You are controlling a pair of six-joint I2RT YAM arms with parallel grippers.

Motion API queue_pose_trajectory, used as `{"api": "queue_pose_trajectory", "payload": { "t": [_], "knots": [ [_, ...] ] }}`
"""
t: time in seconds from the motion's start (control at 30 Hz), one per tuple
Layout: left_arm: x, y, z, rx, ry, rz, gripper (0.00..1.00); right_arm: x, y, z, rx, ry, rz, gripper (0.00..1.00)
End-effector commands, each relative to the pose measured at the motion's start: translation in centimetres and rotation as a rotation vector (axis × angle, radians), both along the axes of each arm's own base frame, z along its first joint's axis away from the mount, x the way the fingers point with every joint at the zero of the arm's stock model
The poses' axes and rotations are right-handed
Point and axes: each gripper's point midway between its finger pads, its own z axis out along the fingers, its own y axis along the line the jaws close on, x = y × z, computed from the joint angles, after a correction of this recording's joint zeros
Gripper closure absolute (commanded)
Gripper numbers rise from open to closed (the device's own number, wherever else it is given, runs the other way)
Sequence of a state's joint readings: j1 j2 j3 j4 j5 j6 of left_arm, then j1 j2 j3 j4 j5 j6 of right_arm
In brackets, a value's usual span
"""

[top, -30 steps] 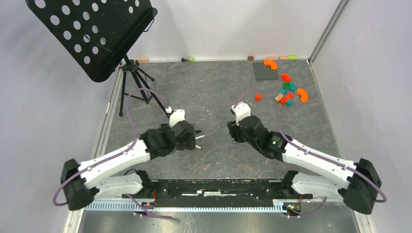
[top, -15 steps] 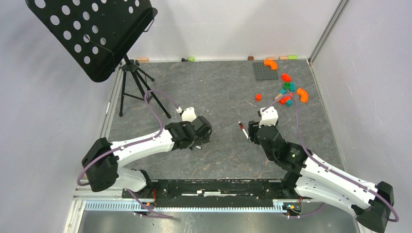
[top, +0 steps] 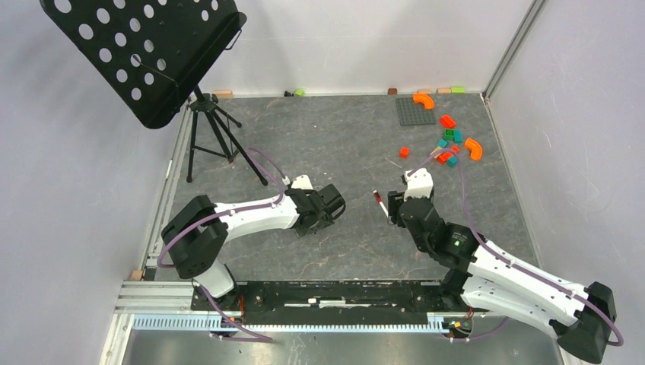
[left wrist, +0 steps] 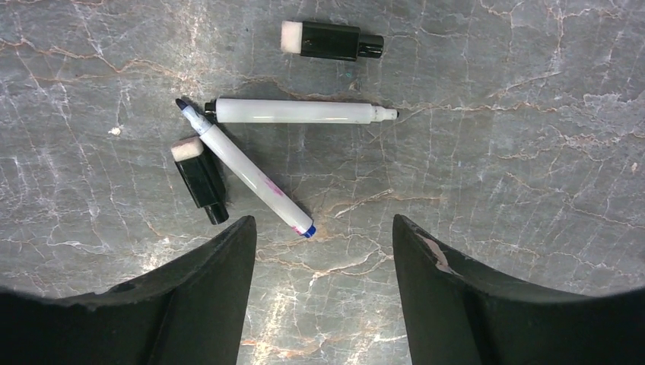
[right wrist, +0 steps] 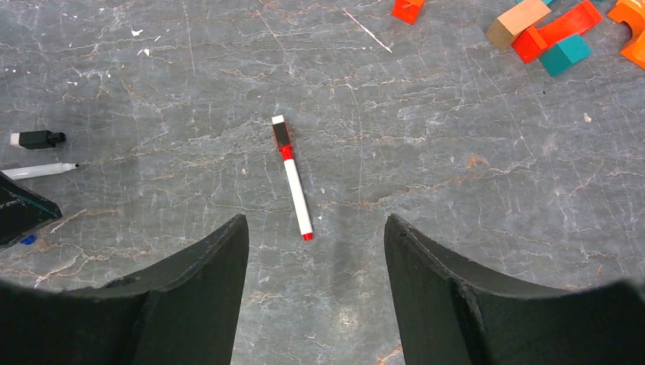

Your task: Insert the pens into the pen caps

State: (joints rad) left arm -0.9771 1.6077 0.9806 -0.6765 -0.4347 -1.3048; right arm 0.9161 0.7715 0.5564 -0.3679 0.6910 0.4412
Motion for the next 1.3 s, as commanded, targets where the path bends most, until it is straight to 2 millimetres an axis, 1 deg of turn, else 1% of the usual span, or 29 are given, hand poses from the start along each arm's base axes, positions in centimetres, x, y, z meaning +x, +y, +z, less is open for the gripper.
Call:
{"api": "queue_pose_trajectory", "payload": {
  "t": [0.0,0.23,0.3,0.4,0.57,0.8,0.9,1.03,1.2,1.27],
  "knots": [
    [0.9,-0.3,0.5,-0.009,-0.031,0.068,0.31,0.2,0.1,-0.1,0.008,-0.009,-0.008,0.31],
    [0.8,0.4,0.2,0.009,-0.037,0.087,0.34,0.2,0.4,-0.4,0.005,0.0,0.004,0.31],
    [0.9,0.6,0.2,0.016,-0.04,0.087,0.38,0.2,0.5,-0.4,0.007,0.002,0.009,0.31],
    [1.0,1.0,-0.1,0.034,-0.045,0.092,0.42,0.2,0.7,-0.4,0.009,0.004,0.015,0.32],
    [1.0,1.5,-0.9,0.059,-0.029,0.096,0.44,0.1,0.8,-0.6,0.009,0.01,0.025,0.32],
    [0.8,2.2,-1.5,0.078,-0.02,0.103,0.44,0.0,0.8,-0.9,0.011,0.014,0.029,0.31],
    [0.8,2.6,-1.9,0.09,-0.012,0.107,0.49,0.0,0.9,-1.0,0.011,0.017,0.033,0.32],
    [0.7,2.8,-2.3,0.101,-0.006,0.099,0.59,-0.1,1.0,-1.1,0.009,0.022,0.036,0.32],
    [0.5,3.2,-2.8,0.118,0.004,0.099,0.63,-0.1,1.1,-1.2,0.008,0.024,0.04,0.32],
    [0.4,3.4,-3.0,0.127,0.005,0.1,0.66,-0.1,1.1,-1.3,0.008,0.026,0.042,0.32]
  ]
}}
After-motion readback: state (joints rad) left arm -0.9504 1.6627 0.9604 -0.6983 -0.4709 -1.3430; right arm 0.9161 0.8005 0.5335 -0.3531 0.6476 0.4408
